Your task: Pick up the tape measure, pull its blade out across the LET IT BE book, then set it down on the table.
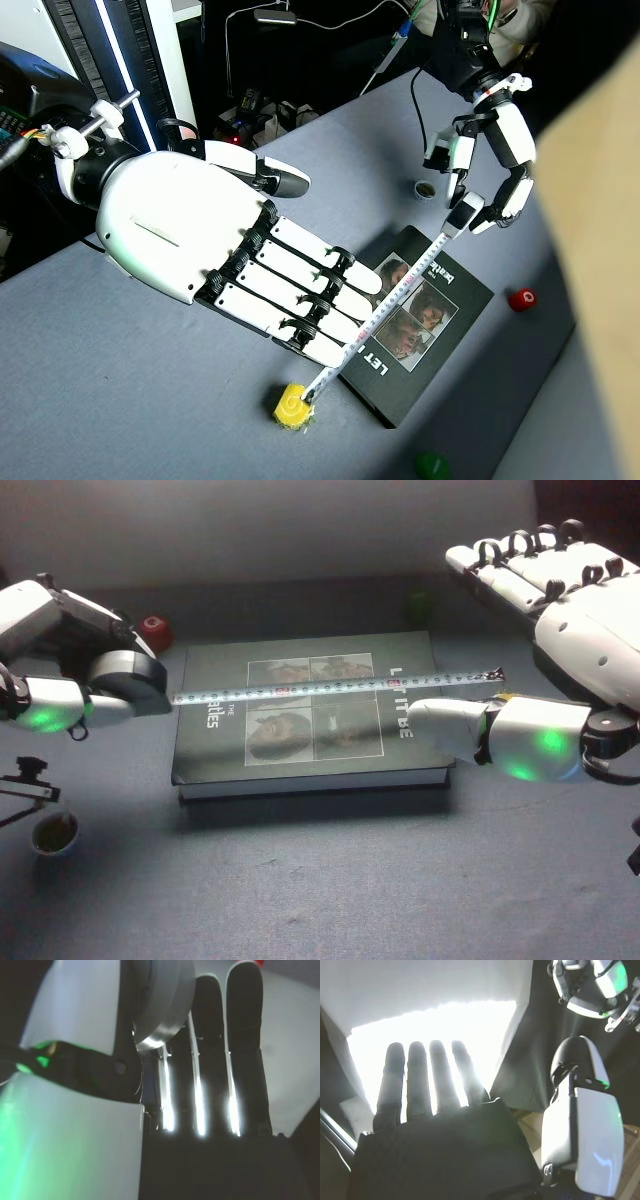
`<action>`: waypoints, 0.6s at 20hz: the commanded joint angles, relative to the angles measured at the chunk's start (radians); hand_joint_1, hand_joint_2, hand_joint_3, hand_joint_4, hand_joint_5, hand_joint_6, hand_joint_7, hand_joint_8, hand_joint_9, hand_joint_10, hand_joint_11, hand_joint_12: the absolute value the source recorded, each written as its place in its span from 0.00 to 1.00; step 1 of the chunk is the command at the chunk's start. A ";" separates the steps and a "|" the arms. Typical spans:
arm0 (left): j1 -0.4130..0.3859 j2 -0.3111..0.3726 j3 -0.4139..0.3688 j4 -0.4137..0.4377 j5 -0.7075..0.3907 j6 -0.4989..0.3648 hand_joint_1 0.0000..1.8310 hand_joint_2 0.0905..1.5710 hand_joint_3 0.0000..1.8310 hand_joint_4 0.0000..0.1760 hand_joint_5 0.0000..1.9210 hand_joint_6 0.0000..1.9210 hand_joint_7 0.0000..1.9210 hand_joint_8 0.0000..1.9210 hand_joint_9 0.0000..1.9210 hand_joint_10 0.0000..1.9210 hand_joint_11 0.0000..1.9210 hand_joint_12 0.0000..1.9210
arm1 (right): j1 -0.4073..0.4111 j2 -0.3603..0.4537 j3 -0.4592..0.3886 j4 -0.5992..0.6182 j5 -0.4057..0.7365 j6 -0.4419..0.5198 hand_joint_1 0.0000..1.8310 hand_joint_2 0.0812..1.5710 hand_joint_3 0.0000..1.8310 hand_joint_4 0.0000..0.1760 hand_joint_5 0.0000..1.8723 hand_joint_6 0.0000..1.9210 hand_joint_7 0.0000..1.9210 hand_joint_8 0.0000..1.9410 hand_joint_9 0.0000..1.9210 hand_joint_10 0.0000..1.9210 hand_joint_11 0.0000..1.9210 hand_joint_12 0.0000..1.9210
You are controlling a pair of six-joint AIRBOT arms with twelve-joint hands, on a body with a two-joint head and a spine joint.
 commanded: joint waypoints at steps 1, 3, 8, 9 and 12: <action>-0.008 -0.005 0.009 -0.006 -0.133 -0.014 0.75 0.68 0.00 0.00 0.54 0.36 0.55 0.47 0.45 0.69 0.42 0.58 | 0.007 0.002 -0.005 -0.066 0.079 0.010 0.00 0.64 0.00 0.00 0.00 0.00 0.00 0.00 0.00 0.00 0.00 0.11; -0.002 -0.013 0.032 0.000 -0.136 -0.023 0.75 0.68 0.00 0.00 0.54 0.36 0.55 0.47 0.45 0.69 0.42 0.59 | 0.009 0.002 -0.005 -0.067 0.080 0.011 0.00 0.64 0.00 0.00 0.00 0.00 0.00 0.00 0.00 0.00 0.00 0.12; 0.025 -0.023 0.057 0.015 -0.154 -0.048 0.75 0.68 0.00 0.00 0.54 0.36 0.55 0.47 0.45 0.69 0.42 0.59 | 0.008 0.003 -0.005 -0.069 0.080 0.011 0.00 0.65 0.00 0.00 0.00 0.00 0.00 0.00 0.00 0.00 0.00 0.11; 0.030 -0.024 0.060 0.016 -0.155 -0.050 0.75 0.68 0.00 0.00 0.54 0.36 0.55 0.47 0.45 0.69 0.42 0.59 | 0.007 0.003 -0.005 -0.070 0.080 0.010 0.00 0.65 0.00 0.00 0.00 0.00 0.00 0.00 0.00 0.00 0.00 0.10; 0.039 -0.029 0.072 0.016 -0.156 -0.056 0.75 0.68 0.00 0.00 0.54 0.35 0.54 0.48 0.45 0.69 0.42 0.59 | 0.002 0.003 -0.006 -0.077 0.080 0.010 0.00 0.66 0.00 0.00 0.00 0.00 0.00 0.00 0.00 0.00 0.00 0.09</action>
